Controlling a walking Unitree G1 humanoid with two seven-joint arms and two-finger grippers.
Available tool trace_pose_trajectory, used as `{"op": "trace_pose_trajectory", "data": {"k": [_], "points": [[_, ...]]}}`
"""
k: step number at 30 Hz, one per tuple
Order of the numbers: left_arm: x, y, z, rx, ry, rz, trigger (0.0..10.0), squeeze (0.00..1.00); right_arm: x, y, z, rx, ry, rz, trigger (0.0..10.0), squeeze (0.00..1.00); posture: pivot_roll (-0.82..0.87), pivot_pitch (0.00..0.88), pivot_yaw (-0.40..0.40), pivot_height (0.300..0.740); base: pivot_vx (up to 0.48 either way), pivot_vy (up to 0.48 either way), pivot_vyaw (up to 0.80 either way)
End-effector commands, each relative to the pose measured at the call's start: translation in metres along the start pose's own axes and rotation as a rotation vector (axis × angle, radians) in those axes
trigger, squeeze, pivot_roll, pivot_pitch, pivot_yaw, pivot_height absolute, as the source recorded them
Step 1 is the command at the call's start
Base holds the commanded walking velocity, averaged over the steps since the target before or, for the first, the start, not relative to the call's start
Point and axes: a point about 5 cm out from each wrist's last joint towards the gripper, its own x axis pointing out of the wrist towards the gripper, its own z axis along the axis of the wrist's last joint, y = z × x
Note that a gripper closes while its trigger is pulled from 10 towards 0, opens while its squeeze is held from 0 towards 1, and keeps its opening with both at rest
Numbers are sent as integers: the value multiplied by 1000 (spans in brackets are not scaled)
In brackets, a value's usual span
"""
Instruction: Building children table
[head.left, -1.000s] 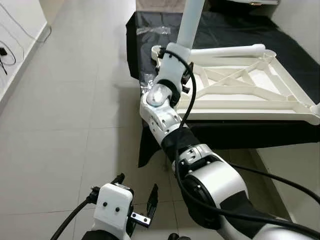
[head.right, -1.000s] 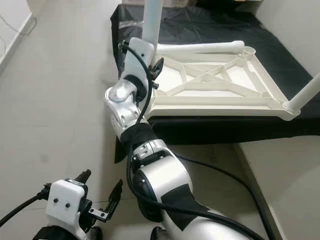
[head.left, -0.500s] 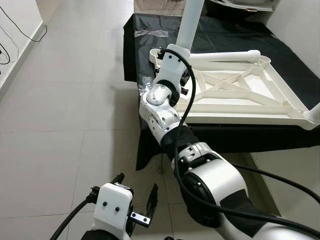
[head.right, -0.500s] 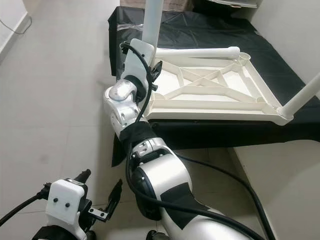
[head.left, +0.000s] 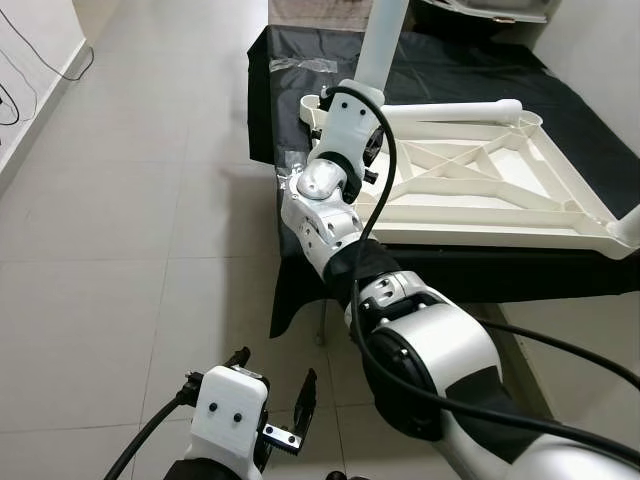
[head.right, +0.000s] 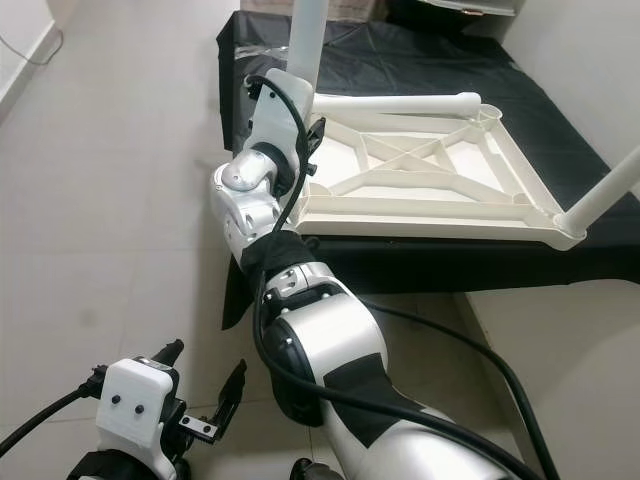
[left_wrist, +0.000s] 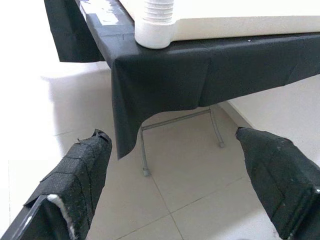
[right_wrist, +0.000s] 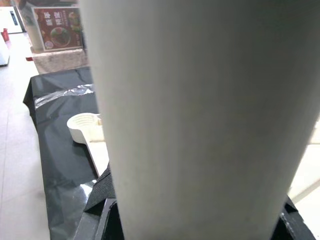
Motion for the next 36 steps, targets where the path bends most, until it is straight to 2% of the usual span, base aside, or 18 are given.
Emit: {"op": "trace_pose_trajectory", "data": {"k": [1,6,7,9,10,12,14,16,17,19,22,25,27,32,35,36], "points": [[0,-4,-4,-22,17,-9,10000,0,6,-12,-21,95,168,-50,10000,0,120,257,-103,740,0,0,0],[0,-3,-5,-19,18,-8,10000,0,-2,7,17,109,-150,143,10000,0,120,258,-100,740,0,0,0],[0,-3,-5,-19,18,-8,10000,0,-2,7,17,109,-150,143,10000,0,120,258,-100,740,0,0,0],[0,-2,-4,-17,18,-6,10000,0,-9,12,23,80,-248,203,10000,0,118,258,-100,740,0,0,0],[0,-2,-4,-17,18,-6,10000,0,-9,12,23,80,-248,203,10000,0,118,258,-100,740,0,0,0],[0,-2,-5,-16,17,-5,10000,0,-16,17,19,41,-297,275,10000,0,116,258,-100,740,0,0,0],[0,-2,-5,-16,17,-5,10000,0,-16,17,19,41,-297,275,10000,0,116,258,-100,740,0,0,0],[0,-2,-5,-16,17,-3,10000,0,-20,21,8,31,-272,403,10000,0,119,261,-100,740,0,0,0],[0,-2,-5,-16,17,-3,10000,0,-20,21,8,31,-272,403,10000,0,119,261,-100,740,0,0,0],[0,-1,-5,-15,17,0,10000,0,-20,22,4,65,-238,509,10000,0,119,262,-101,740,0,0,0],[0,-1,-5,-14,17,1,10000,0,-18,22,7,90,-238,565,10000,0,119,262,-101,740,0,0,0],[1,-1,-5,-11,15,2,10000,0,-11,23,18,219,-186,765,10000,0,117,260,-98,740,0,0,0],[1,-1,-5,-11,15,2,10000,0,-11,23,18,219,-186,765,10000,0,117,260,-98,740,0,0,0],[2,-1,-4,-11,12,2,10000,0,-1,19,21,285,-115,899,10000,0,112,258,-97,740,0,0,0],[3,0,-5,-11,10,2,10000,0,4,16,25,395,-64,994,10000,0,112,257,-97,740,0,0,0],[4,0,-5,-10,10,3,10000,0,5,16,28,460,-39,1017,10000,0,112,253,-95,740,0,0,0]]}}
